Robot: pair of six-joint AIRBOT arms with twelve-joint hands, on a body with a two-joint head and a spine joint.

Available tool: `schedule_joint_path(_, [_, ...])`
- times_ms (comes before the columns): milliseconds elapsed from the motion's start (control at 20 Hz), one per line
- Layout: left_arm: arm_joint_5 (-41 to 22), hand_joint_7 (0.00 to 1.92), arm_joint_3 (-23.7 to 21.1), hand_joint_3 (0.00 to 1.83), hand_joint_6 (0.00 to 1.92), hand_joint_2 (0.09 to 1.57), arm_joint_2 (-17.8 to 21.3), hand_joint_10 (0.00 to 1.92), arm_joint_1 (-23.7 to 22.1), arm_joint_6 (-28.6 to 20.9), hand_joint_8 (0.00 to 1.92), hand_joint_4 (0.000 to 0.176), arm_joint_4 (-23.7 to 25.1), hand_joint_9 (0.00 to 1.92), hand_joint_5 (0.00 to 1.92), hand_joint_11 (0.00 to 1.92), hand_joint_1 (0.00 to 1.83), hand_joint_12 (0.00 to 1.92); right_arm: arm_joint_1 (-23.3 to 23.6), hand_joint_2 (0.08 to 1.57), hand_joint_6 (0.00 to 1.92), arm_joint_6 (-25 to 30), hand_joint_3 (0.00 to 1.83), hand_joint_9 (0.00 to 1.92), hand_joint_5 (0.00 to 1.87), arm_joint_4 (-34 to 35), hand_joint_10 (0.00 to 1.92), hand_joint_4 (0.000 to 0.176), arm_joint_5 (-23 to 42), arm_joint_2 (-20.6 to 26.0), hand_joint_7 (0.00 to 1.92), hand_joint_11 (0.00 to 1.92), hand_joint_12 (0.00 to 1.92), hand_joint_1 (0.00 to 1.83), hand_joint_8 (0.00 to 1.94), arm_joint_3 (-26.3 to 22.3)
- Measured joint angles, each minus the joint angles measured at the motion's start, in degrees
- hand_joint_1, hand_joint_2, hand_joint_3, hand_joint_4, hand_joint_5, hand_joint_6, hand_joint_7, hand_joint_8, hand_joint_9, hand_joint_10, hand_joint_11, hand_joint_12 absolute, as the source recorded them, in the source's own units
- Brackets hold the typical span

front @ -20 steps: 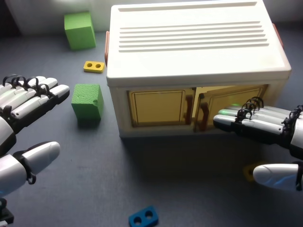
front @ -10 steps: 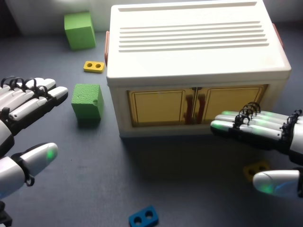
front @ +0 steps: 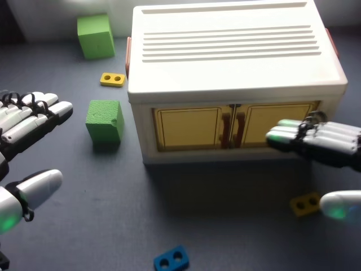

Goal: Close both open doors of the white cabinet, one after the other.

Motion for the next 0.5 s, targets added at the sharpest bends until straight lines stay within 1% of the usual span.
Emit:
schedule_joint_path(100, [-0.4,0.06,0.0,0.04,0.00,1.56,0.0,0.01,0.0,0.0,0.00,0.000,-0.3,0.08,0.10,0.00,0.00,0.45,-1.7,1.46,0.00,1.3,0.00,0.15,0.16,4.8,0.00,0.003,3.9,0.9,0.16,0.15,0.03,0.00,0.00,0.2])
schedule_joint_path(150, [-0.9,0.05,0.0,0.02,0.00,1.57,0.0,0.00,0.0,0.0,0.00,0.000,-0.3,0.07,0.09,0.00,0.00,0.39,-2.0,1.45,0.00,1.9,0.00,0.09,0.11,5.6,0.00,0.012,5.5,1.1,0.12,0.04,0.01,0.00,0.00,0.8])
schedule_joint_path(200, [-0.9,0.03,0.0,0.06,0.00,1.57,0.0,0.01,0.0,-0.1,0.01,0.000,-0.3,0.03,0.08,0.00,0.00,0.22,-2.2,1.45,0.00,2.8,0.00,0.07,0.11,6.8,0.00,0.018,6.8,1.3,0.08,0.01,0.00,0.00,0.00,1.2])
schedule_joint_path(250, [-1.2,0.02,0.1,0.04,0.00,1.56,0.0,0.00,0.0,-0.2,0.00,0.000,-0.4,0.00,0.07,0.00,0.00,0.05,-2.5,1.47,0.01,2.8,0.00,0.11,0.16,7.6,0.01,0.000,7.8,1.4,0.14,0.09,0.03,0.00,0.01,1.4])
schedule_joint_path(300, [-1.4,0.00,0.1,0.04,0.00,1.55,0.0,0.00,0.0,-0.3,0.00,0.000,-0.6,0.00,0.06,0.00,0.00,0.01,-2.5,1.48,0.01,2.8,0.00,0.15,0.19,8.3,0.02,0.000,8.9,1.6,0.18,0.15,0.05,0.00,0.01,1.4])
schedule_joint_path(350, [-1.9,0.00,0.1,0.04,0.00,1.55,0.0,0.00,0.0,-0.3,0.00,0.000,-0.8,0.00,0.05,0.00,0.00,0.00,-2.8,1.45,0.02,2.8,0.00,0.15,0.21,9.2,0.01,0.006,10.4,1.7,0.18,0.13,0.04,0.00,0.01,1.4])
schedule_joint_path(400, [-2.7,0.00,0.3,0.04,0.00,1.56,0.0,0.00,0.0,-0.3,0.00,0.004,-1.0,0.00,0.06,0.00,0.00,0.00,-2.8,1.45,0.02,2.8,0.00,0.15,0.22,10.4,0.01,0.000,12.1,2.0,0.18,0.14,0.04,0.00,0.01,1.4])
schedule_joint_path(450, [-3.1,0.00,0.4,0.03,0.00,1.55,0.0,0.00,0.0,-0.6,0.00,0.022,-1.2,0.00,0.05,0.00,0.00,0.00,-3.1,1.47,0.02,2.8,0.00,0.13,0.22,11.5,0.00,0.000,13.6,2.0,0.17,0.11,0.03,0.00,0.01,1.4])
schedule_joint_path(500, [-3.9,0.00,0.4,0.02,0.00,1.53,0.0,0.00,0.0,-1.0,0.00,0.042,-1.4,0.00,0.03,0.00,0.00,0.00,-3.1,1.43,0.01,2.8,0.00,0.09,0.20,12.5,0.00,0.008,15.0,2.0,0.14,0.08,0.02,0.00,0.00,1.4])
